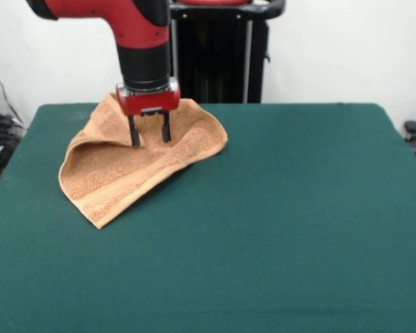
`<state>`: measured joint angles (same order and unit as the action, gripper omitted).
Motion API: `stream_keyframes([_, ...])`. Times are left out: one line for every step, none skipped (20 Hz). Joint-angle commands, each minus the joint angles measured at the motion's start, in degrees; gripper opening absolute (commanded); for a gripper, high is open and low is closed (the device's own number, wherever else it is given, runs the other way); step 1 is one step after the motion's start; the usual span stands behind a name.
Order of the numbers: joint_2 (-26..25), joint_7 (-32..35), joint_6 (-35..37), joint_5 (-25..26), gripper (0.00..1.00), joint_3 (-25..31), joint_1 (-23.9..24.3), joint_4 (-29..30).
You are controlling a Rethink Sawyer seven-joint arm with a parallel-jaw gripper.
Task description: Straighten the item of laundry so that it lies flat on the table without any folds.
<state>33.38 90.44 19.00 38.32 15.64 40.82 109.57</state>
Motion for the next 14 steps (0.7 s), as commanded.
stream_keyframes([-5.4, 3.18, -2.13, 1.85, 1.0, 0.47, -0.32, -4.52])
stream_keyframes([-5.61, 2.96, -2.29, 2.06, 1.0, 0.44, -0.07, -4.54])
stream_keyframes([-5.68, 2.84, -2.29, 2.13, 1.0, 0.42, 0.12, -4.56])
stream_keyframes([-5.62, 2.76, -2.37, 2.23, 1.0, 0.4, 0.32, -4.42])
stream_keyframes([-5.43, 2.84, -2.5, 2.33, 1.0, 0.25, 0.44, -4.1])
stream_keyframes([-5.03, 2.87, -2.54, 2.35, 1.0, 0.18, 0.64, -3.62])
stream_keyframes([-4.49, 2.85, -2.61, 2.39, 1.0, 0.18, 0.83, -3.07])
stream_keyframes([-4.19, 2.7, -2.41, 2.33, 1.0, 0.24, 1.07, -2.69])
stream_keyframes([-4.06, 2.63, -2.52, 2.41, 1.0, 0.23, 1.26, -2.42])
stream_keyframes([-3.86, 2.49, -2.52, 2.4, 1.0, 0.25, 1.55, -2.23])
stream_keyframes([-3.83, 2.48, -2.63, 2.41, 1.0, 0.22, 1.62, -2.15])
stream_keyframes([-3.89, 2.45, -2.59, 2.36, 1.0, 0.26, 1.71, -2.09])
stream_keyframes([-3.83, 2.47, -2.78, 2.44, 1.0, 0.24, 1.8, -1.95])
stream_keyframes([-3.68, 2.51, -2.84, 2.44, 1.0, 0.22, 1.86, -1.72])
